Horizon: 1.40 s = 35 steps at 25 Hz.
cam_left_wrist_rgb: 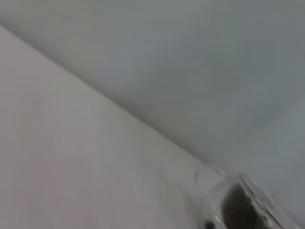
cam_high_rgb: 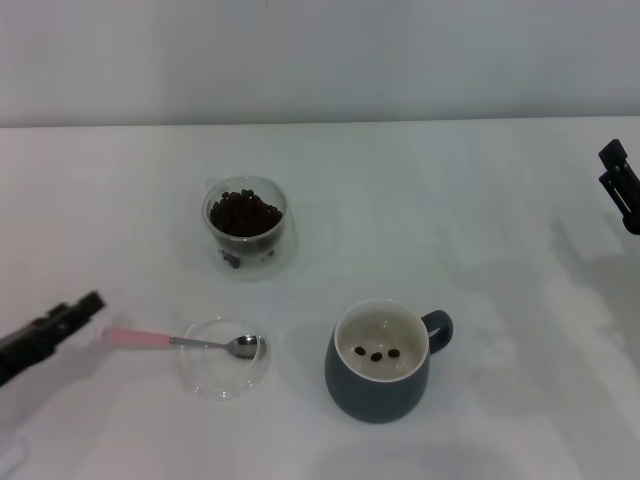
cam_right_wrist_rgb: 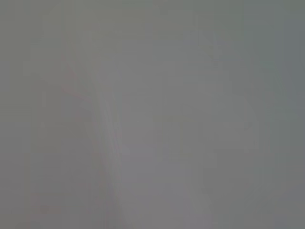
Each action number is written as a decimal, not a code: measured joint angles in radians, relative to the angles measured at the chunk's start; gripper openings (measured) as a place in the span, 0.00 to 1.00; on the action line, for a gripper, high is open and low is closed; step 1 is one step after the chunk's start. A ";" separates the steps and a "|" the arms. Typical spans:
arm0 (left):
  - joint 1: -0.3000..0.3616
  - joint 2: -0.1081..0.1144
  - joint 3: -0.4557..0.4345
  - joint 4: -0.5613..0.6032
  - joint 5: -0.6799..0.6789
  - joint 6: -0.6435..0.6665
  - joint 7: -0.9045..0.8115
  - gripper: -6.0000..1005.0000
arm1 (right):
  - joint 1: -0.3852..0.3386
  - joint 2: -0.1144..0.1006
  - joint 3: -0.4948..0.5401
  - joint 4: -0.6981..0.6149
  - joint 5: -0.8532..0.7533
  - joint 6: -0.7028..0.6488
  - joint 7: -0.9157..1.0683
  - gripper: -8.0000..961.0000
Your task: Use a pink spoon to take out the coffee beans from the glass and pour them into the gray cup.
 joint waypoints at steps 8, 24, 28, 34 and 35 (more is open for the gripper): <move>0.095 -0.034 -0.247 -0.022 -0.192 0.006 0.640 0.73 | -0.009 0.000 0.000 -0.011 0.015 0.008 -0.010 0.90; 0.050 -0.035 -0.351 -0.218 -0.422 0.037 1.169 0.80 | -0.019 0.000 0.000 0.006 0.039 0.072 -0.075 0.90; 0.050 -0.035 -0.353 -0.219 -0.425 0.033 1.144 0.80 | -0.013 0.000 0.003 0.014 0.040 0.087 -0.071 0.90; 0.049 -0.034 -0.360 -0.213 -0.431 0.006 1.112 0.80 | -0.009 0.000 0.071 0.015 0.050 0.127 -0.073 0.90; 0.047 -0.033 -0.360 -0.212 -0.432 0.003 1.104 0.80 | -0.010 0.000 0.084 0.014 0.050 0.137 -0.074 0.90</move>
